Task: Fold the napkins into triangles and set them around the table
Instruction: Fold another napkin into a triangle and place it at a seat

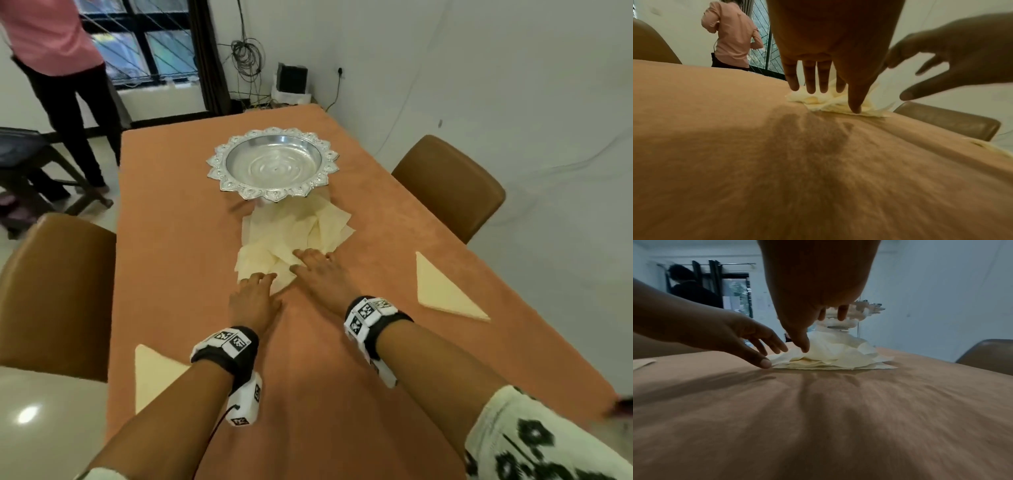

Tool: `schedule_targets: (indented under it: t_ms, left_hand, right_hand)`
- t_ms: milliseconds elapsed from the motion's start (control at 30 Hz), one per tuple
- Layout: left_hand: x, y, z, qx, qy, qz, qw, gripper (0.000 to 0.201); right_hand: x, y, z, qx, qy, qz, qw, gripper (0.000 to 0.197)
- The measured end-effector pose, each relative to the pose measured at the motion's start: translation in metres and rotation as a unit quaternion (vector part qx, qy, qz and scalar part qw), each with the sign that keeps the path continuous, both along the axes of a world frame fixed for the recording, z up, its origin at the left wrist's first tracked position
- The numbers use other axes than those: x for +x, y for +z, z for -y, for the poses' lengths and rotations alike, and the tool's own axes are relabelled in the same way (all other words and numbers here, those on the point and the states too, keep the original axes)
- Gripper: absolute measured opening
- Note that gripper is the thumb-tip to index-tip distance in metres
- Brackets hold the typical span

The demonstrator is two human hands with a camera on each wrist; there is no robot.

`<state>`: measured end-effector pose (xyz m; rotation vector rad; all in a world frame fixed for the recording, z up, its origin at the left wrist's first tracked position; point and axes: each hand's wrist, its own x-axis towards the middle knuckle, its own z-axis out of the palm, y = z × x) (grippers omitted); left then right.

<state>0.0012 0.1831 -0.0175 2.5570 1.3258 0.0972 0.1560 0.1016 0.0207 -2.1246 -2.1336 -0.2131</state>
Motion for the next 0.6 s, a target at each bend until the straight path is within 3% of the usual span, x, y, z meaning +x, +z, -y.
schedule_targets:
  t_ms: [133,233,333,433,500,600]
  left_hand:
    - [0.03,-0.009,-0.02,0.047,0.035,0.058,0.997,0.022]
    - [0.034,0.003,-0.002,0.104,0.008,0.126,0.987,0.028]
    - [0.033,0.019,0.023,0.065,-0.064,0.157,0.983,0.032]
    - [0.032,0.028,0.013,0.025,-0.043,0.17,0.984,0.036]
    - [0.034,0.027,-0.009,-0.011,-0.019,0.112,0.993,0.046]
    - [0.044,0.017,-0.036,-0.108,-0.075,-0.125,0.983,0.052]
  right_hand:
    - [0.037,-0.015,-0.042,-0.02,0.106,0.083,0.991,0.046]
    - [0.063,-0.015,-0.065,0.025,0.174,0.084,0.981,0.027]
    - [0.083,-0.014,-0.072,0.124,0.243,0.066,0.96,0.004]
    - [0.102,-0.01,-0.059,0.194,0.266,0.03,0.944,0.02]
    - [0.112,-0.01,-0.043,0.189,0.26,0.022,0.947,0.021]
    - [0.126,-0.016,-0.022,0.157,0.242,0.015,0.957,0.008]
